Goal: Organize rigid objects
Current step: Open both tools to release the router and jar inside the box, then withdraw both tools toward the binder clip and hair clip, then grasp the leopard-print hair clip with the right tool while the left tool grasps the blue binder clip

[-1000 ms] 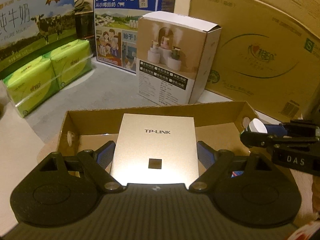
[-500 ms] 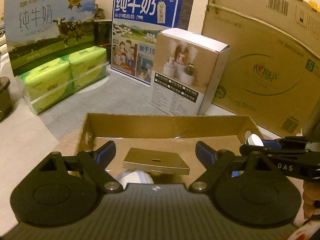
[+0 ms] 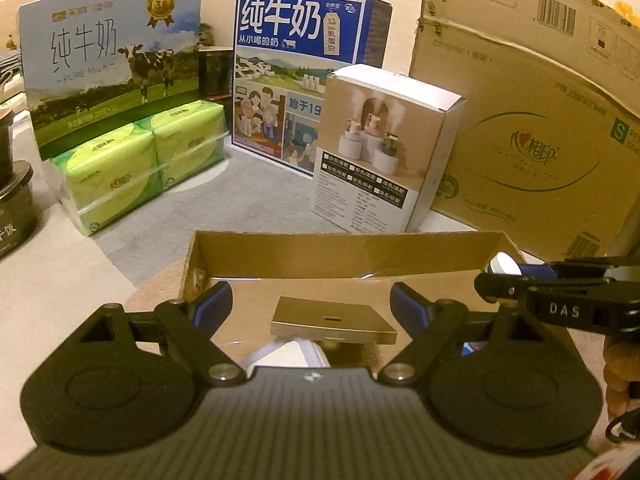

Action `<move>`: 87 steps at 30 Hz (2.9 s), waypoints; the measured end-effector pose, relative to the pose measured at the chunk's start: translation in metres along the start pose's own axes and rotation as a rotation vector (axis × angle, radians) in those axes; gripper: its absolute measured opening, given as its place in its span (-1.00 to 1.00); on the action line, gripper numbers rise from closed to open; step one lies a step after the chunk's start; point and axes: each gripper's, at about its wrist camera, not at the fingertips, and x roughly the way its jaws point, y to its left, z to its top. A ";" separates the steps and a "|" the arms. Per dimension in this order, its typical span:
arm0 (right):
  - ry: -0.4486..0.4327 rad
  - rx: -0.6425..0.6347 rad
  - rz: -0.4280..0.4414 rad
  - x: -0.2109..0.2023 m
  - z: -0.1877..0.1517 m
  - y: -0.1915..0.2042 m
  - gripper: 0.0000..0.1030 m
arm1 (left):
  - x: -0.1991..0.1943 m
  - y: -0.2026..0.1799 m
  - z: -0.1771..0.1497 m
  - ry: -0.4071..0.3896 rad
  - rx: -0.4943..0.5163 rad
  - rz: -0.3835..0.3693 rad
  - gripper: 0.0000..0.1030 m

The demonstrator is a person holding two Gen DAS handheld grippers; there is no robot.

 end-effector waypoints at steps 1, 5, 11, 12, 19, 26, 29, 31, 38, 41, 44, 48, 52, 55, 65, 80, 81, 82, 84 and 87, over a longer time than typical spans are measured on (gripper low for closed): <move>-0.011 0.001 0.004 0.000 0.001 0.001 -0.38 | -0.001 0.001 0.000 -0.001 -0.002 0.001 0.64; -0.064 0.034 0.053 -0.001 0.005 -0.001 -0.10 | -0.007 0.002 -0.002 -0.011 -0.001 0.004 0.64; -0.081 0.076 0.019 -0.020 -0.007 -0.007 0.34 | -0.026 0.002 -0.013 -0.022 -0.009 0.010 0.64; -0.078 0.081 0.013 -0.025 -0.011 -0.007 0.34 | -0.031 0.002 -0.017 -0.023 -0.010 0.014 0.64; -0.087 0.093 0.022 -0.069 -0.034 0.008 0.34 | -0.074 0.000 -0.041 -0.036 -0.014 0.048 0.64; -0.104 0.051 0.022 -0.118 -0.054 0.036 0.34 | -0.123 -0.001 -0.068 -0.044 -0.036 0.072 0.65; -0.114 0.034 0.018 -0.138 -0.064 0.046 0.34 | -0.143 -0.001 -0.083 -0.041 -0.049 0.081 0.65; -0.113 0.048 0.023 -0.150 -0.072 0.050 0.34 | -0.154 0.000 -0.092 -0.041 -0.067 0.082 0.65; -0.096 0.043 0.023 -0.180 -0.102 0.065 0.34 | -0.194 0.003 -0.127 -0.038 -0.101 0.099 0.65; -0.089 0.037 0.013 -0.190 -0.119 0.069 0.34 | -0.206 0.005 -0.140 -0.029 -0.109 0.111 0.65; -0.077 0.035 0.003 -0.198 -0.135 0.070 0.34 | -0.217 0.005 -0.154 -0.019 -0.112 0.121 0.65; -0.054 0.023 -0.013 -0.203 -0.152 0.071 0.34 | -0.227 0.002 -0.169 -0.012 -0.105 0.121 0.65; -0.034 0.018 -0.018 -0.206 -0.166 0.071 0.34 | -0.233 -0.001 -0.182 0.000 -0.098 0.119 0.65; -0.022 0.020 -0.018 -0.207 -0.173 0.070 0.34 | -0.234 -0.002 -0.189 0.010 -0.097 0.123 0.65; -0.001 0.033 -0.012 -0.203 -0.179 0.067 0.34 | -0.232 0.007 -0.198 0.032 -0.096 0.152 0.65; 0.057 -0.047 0.009 -0.169 -0.181 0.066 0.34 | -0.193 0.014 -0.191 0.073 -0.113 0.185 0.65; 0.066 -0.053 0.017 -0.164 -0.181 0.066 0.34 | -0.190 0.014 -0.191 0.076 -0.114 0.186 0.65; 0.076 -0.061 0.023 -0.159 -0.181 0.066 0.34 | -0.187 0.015 -0.190 0.079 -0.115 0.186 0.65; 0.089 -0.090 0.035 -0.148 -0.179 0.066 0.34 | -0.179 0.015 -0.190 0.085 -0.115 0.189 0.65; 0.101 -0.150 0.056 -0.134 -0.176 0.070 0.34 | -0.169 0.016 -0.189 0.092 -0.114 0.190 0.65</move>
